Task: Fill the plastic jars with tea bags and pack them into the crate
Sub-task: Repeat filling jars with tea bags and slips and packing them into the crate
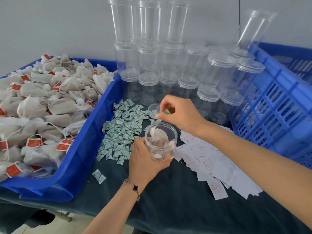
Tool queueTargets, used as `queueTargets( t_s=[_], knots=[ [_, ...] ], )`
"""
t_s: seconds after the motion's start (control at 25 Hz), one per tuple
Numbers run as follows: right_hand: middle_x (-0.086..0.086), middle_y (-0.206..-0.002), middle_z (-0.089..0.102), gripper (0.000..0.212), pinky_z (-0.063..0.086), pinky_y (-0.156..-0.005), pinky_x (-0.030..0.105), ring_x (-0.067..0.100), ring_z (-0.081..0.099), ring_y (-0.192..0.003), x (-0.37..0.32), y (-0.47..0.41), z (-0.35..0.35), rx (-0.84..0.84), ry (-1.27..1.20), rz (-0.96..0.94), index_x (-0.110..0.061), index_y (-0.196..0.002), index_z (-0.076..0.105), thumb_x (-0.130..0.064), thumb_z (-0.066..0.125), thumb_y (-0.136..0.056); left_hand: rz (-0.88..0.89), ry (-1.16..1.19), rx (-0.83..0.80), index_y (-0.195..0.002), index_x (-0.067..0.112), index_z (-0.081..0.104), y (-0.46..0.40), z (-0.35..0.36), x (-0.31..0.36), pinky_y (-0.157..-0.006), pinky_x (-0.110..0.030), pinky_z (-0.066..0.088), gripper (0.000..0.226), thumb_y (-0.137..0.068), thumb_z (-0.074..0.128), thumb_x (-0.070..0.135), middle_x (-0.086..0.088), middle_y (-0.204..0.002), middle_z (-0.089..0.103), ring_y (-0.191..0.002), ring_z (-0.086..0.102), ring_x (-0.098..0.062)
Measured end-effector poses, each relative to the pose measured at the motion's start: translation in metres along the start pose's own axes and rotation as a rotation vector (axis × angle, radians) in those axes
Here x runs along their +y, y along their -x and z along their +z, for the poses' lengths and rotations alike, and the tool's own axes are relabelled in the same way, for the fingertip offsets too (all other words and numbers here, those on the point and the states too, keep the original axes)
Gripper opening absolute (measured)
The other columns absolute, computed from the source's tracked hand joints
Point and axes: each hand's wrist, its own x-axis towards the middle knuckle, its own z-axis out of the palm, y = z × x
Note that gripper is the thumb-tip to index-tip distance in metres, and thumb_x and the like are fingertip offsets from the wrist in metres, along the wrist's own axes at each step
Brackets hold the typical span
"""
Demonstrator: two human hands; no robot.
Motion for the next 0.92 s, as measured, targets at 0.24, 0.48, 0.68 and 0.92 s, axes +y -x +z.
queueTargets(
  t_s=[0.24, 0.48, 0.68, 0.92],
  knots=[
    [0.007, -0.079, 0.052, 0.021, 0.039, -0.057, 0.035, 0.026, 0.049, -0.068, -0.02, 0.011, 0.02, -0.334, 0.795, -0.13, -0.013, -0.073, 0.04, -0.004, 0.053, -0.088, -0.016, 0.029, 0.003, -0.106, 0.01, 0.042, 0.001, -0.002, 0.005, -0.078, -0.04, 0.05, 0.085, -0.046, 0.091, 0.045, -0.001, -0.105, 0.049, -0.099, 0.053, -0.021],
    [0.008, -0.078, 0.052, 0.031, 0.034, -0.065, 0.029, 0.024, 0.044, -0.077, -0.034, -0.005, 0.041, -0.874, 0.725, 0.106, -0.004, -0.076, 0.056, -0.015, 0.036, -0.097, -0.017, 0.04, 0.008, -0.107, 0.009, 0.041, 0.002, -0.002, 0.006, -0.077, -0.038, 0.05, 0.087, -0.046, 0.09, 0.048, 0.001, -0.104, 0.048, -0.099, 0.052, -0.02],
    [0.005, -0.093, 0.058, 0.027, 0.039, -0.071, 0.027, 0.023, 0.05, -0.083, -0.042, -0.006, 0.036, -0.864, 0.742, 0.068, -0.007, -0.105, 0.065, -0.014, 0.041, -0.095, -0.012, 0.038, 0.005, -0.101, 0.016, 0.036, 0.001, -0.001, 0.004, -0.074, -0.032, 0.047, 0.083, -0.046, 0.088, 0.049, 0.003, -0.102, 0.046, -0.099, 0.051, -0.018],
    [-0.001, -0.102, 0.068, 0.031, 0.049, -0.077, 0.035, 0.02, 0.06, -0.094, 0.031, 0.049, 0.003, 0.291, 0.35, 0.209, -0.018, -0.099, 0.067, -0.005, 0.042, -0.086, -0.029, 0.022, -0.014, -0.107, 0.017, 0.037, 0.0, 0.001, 0.001, -0.08, -0.029, 0.047, 0.086, -0.046, 0.089, 0.048, 0.007, -0.106, 0.043, -0.104, 0.05, -0.016]
  ],
)
